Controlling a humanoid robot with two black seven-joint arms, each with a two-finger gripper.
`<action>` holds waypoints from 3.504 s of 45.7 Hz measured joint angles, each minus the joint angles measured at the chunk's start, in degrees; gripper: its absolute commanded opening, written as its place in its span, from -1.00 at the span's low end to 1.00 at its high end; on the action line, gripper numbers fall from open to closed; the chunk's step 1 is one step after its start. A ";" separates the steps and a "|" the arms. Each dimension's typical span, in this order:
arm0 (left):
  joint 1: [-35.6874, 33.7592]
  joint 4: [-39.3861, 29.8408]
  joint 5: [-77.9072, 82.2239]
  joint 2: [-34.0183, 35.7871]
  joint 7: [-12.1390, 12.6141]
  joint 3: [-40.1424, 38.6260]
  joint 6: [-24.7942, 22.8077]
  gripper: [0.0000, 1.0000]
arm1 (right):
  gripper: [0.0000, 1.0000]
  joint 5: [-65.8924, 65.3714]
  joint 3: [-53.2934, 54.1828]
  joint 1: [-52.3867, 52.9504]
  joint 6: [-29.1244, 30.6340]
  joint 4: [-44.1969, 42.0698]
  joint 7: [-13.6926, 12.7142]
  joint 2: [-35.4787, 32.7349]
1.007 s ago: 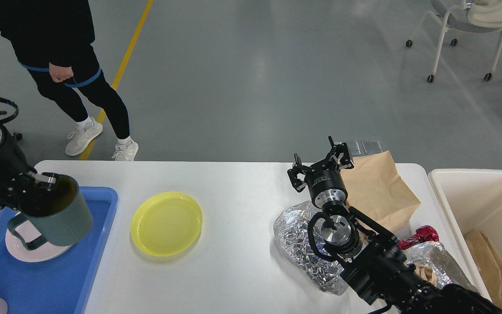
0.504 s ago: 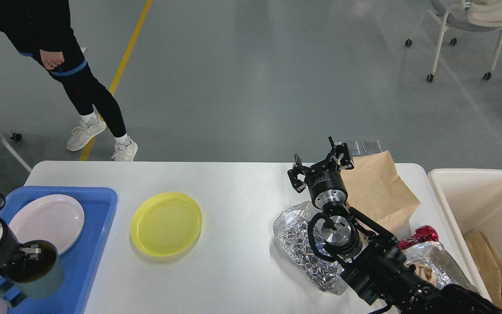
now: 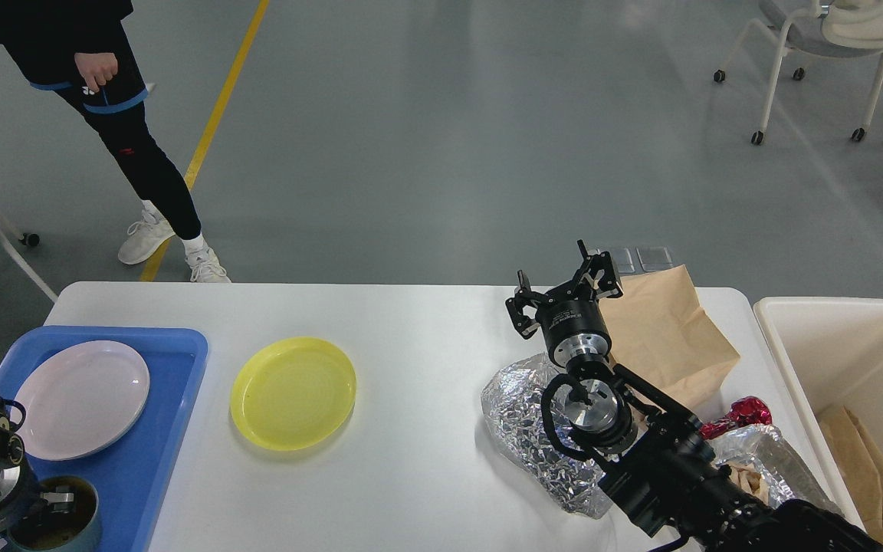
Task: Tidy desktop
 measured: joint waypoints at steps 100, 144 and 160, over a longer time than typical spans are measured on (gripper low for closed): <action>2.93 6.52 -17.13 -8.28 -0.67 -18.67 7.14 0.73 | 1.00 0.00 -0.02 0.08 0.00 0.00 0.00 0.00; 14.43 17.21 -18.82 -13.35 -0.79 -25.65 20.04 0.45 | 1.00 0.00 -0.02 0.08 0.02 0.00 0.00 0.00; 17.48 20.31 -18.82 -15.84 -0.66 -27.33 21.66 0.09 | 1.00 0.00 0.00 0.08 0.02 0.00 0.00 0.00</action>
